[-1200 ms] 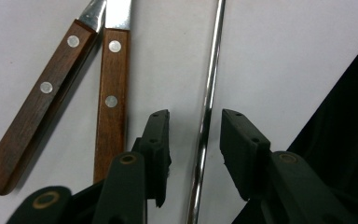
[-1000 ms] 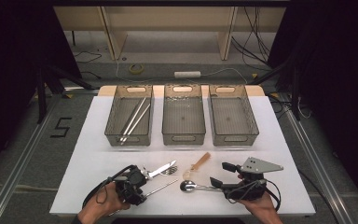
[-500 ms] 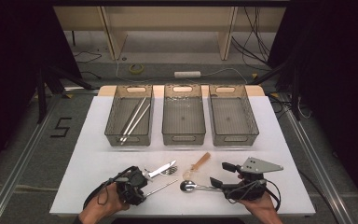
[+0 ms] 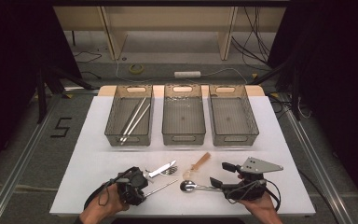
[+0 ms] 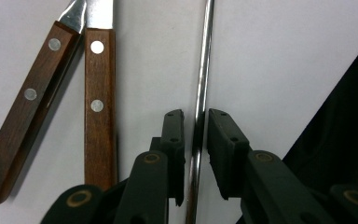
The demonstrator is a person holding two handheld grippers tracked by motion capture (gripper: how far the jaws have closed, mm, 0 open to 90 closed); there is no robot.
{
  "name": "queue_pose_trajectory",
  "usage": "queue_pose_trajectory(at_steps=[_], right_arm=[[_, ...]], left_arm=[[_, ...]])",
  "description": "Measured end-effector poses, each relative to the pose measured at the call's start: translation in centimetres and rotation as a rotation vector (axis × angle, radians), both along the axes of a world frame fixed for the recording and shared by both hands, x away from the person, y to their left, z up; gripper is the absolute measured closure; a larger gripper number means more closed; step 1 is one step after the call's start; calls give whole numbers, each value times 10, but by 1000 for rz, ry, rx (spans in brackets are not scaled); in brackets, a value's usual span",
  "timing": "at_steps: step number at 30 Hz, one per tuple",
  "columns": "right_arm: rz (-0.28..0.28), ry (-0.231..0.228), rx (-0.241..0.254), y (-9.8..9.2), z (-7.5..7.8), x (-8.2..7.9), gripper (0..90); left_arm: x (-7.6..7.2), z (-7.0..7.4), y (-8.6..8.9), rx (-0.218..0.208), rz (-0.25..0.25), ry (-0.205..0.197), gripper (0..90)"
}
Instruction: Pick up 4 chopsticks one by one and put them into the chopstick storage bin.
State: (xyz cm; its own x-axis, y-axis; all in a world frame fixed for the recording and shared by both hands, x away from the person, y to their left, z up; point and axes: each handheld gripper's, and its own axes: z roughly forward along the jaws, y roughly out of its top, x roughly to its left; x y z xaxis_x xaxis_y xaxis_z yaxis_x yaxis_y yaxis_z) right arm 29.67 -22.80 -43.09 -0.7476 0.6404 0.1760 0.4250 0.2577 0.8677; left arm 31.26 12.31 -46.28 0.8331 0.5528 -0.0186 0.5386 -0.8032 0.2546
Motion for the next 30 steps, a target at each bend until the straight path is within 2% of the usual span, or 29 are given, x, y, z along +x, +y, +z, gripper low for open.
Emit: queue_pose_trajectory(at_steps=[10, 23, 27, 30], right_arm=[[0, 1, -1, 0, 0, 0, 279], [0, 2, -1, 0, 0, 0, 279], [-1, 1, 0, -1, 0, 0, 279], [-1, 1, 0, -1, 0, 0, 279]], left_arm=[[0, 0, 0, -7, 3, -2, 824], [-1, 0, -1, -7, 1, -7, 849], [0, 0, 0, -13, 3, -4, 851], [0, 1, 1, -24, 6, 14, 851]])
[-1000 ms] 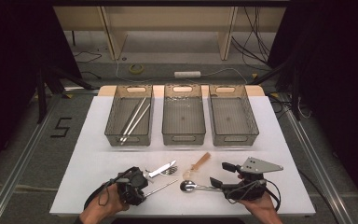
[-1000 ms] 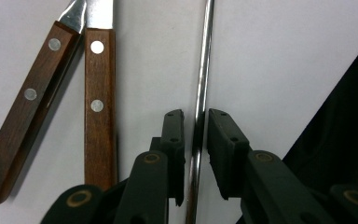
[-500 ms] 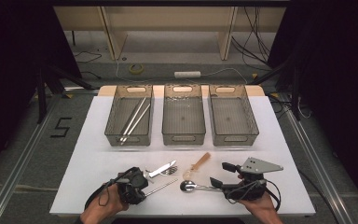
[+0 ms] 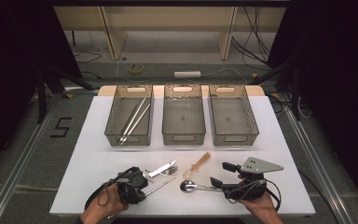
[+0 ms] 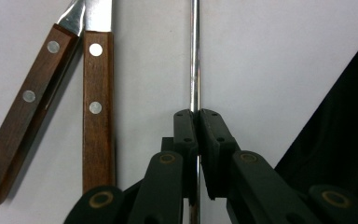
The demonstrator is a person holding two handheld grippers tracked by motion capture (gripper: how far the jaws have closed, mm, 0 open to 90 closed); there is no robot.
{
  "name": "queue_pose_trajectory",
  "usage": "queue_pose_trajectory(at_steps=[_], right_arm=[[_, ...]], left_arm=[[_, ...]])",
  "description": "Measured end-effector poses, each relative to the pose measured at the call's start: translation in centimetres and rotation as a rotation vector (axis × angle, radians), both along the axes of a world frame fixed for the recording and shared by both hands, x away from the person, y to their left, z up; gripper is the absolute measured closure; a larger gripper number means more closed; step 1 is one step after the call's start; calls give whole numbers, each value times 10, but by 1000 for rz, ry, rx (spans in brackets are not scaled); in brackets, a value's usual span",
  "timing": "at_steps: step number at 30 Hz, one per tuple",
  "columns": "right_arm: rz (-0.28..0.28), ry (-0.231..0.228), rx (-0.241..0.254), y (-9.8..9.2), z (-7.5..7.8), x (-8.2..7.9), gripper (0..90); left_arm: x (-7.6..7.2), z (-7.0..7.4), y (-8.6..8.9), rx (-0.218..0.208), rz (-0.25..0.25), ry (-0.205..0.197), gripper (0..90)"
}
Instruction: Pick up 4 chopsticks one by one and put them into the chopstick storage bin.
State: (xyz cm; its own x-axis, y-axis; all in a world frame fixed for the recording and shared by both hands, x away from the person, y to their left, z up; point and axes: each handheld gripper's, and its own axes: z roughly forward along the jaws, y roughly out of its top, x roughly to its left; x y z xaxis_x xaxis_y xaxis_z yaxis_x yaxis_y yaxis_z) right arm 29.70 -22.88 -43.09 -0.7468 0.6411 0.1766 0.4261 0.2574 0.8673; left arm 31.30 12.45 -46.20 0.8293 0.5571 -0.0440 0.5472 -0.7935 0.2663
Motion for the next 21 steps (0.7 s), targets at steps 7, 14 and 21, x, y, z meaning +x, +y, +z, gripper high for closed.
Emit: queue_pose_trajectory(at_steps=[7, 14, 21], right_arm=[[0, -1, 0, 0, 0, 0, 280], [0, 0, -1, 0, 0, 0, 279], [0, 1, 1, 0, 0, 0, 280]], left_arm=[[-1, 3, 0, -18, -5, 3, 851], [0, 12, 5, -51, 14, -12, 852], [2, 24, 12, -92, 27, -29, 852]])
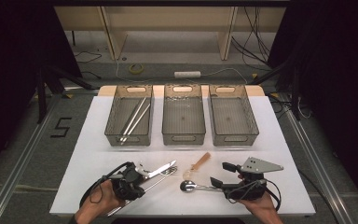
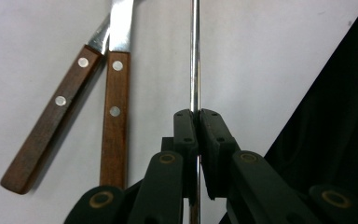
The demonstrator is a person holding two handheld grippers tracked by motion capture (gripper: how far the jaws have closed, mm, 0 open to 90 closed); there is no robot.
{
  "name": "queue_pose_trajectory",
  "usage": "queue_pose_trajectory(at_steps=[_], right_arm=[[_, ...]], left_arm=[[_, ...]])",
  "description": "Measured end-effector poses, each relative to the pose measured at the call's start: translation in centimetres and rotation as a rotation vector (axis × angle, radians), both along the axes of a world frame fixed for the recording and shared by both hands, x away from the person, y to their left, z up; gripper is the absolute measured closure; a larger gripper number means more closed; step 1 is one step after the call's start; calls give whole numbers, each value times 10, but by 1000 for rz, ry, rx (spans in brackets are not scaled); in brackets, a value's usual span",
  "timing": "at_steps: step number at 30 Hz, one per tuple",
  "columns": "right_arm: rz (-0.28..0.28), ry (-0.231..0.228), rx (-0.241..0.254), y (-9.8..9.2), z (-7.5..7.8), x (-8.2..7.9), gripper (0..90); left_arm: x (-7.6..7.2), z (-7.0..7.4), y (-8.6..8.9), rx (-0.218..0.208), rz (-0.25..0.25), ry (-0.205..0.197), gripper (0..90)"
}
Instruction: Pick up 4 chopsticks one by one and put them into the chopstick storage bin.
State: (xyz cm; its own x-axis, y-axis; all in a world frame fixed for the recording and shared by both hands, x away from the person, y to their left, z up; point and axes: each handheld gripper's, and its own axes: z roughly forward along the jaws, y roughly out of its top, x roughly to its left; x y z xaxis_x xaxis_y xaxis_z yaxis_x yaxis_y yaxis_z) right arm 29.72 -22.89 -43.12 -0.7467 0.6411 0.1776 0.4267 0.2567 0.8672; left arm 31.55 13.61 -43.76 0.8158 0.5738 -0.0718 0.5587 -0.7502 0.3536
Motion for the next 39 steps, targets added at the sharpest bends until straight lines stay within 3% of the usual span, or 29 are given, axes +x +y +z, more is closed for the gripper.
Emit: queue_pose_trajectory(at_steps=[7, 14, 28, 39], right_arm=[[-2, 3, 1, 0, 0, 0, 279], [-4, 4, 2, -1, -1, 1, 280], [-12, 14, 11, -3, -2, 3, 279], [-11, 13, 15, -3, -2, 3, 280]], left_arm=[[8, 16, 8, -63, 37, -30, 852], [24, 35, 18, -96, 92, -83, 852], [75, 63, 44, -169, 232, -173, 852], [111, 80, 55, -180, 307, -215, 852]])
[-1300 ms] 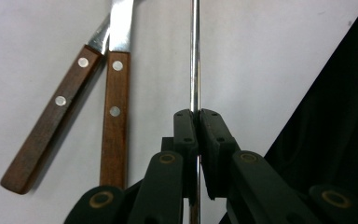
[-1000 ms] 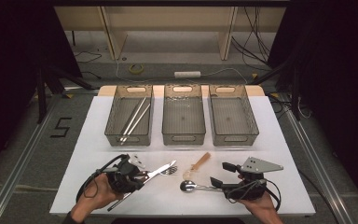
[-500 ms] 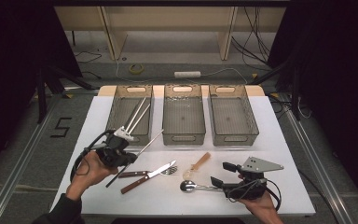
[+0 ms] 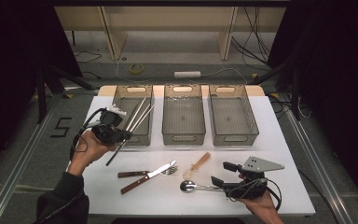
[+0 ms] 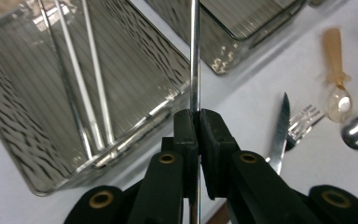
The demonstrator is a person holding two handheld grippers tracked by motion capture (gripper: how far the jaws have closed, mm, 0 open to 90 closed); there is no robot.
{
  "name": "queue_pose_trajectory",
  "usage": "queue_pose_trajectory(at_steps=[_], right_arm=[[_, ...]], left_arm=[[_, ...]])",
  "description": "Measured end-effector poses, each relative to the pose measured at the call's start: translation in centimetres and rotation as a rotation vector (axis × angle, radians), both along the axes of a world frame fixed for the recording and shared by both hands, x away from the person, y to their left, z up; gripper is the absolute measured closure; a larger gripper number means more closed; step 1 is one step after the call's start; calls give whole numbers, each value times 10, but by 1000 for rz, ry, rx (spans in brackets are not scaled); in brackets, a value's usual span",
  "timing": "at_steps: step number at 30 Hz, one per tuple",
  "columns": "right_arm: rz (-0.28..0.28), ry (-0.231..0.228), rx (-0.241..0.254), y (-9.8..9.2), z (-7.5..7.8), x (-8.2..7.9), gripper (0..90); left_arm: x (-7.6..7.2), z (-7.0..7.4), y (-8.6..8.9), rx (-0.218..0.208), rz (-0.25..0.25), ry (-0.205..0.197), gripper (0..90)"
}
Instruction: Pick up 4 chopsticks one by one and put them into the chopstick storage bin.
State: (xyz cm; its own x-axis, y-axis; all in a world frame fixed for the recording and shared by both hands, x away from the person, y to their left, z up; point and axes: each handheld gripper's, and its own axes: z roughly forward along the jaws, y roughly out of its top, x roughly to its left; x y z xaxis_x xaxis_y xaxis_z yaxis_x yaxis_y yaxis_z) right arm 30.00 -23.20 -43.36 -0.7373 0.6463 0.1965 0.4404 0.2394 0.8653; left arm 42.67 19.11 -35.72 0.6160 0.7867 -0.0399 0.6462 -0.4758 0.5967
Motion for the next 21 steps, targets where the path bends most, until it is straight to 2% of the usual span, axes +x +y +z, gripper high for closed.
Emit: queue_pose_trajectory(at_steps=[3, 8, 12, 14, 21], right_arm=[[0, 1, 1, 0, 0, 0, 279], [1, 3, 3, -1, 0, 0, 279], [2, 3, 3, -1, 0, 0, 279], [0, 4, 5, -1, 0, 0, 279], [1, 7, 4, -1, 0, 0, 279]], left_arm=[[11, 6, 3, -2, 17, -6, 852], [26, 12, 3, -13, 41, -37, 851], [39, 13, 4, -20, 60, -33, 851], [44, 13, 5, -26, 77, -49, 852], [60, 13, 7, -45, 108, -64, 851]])
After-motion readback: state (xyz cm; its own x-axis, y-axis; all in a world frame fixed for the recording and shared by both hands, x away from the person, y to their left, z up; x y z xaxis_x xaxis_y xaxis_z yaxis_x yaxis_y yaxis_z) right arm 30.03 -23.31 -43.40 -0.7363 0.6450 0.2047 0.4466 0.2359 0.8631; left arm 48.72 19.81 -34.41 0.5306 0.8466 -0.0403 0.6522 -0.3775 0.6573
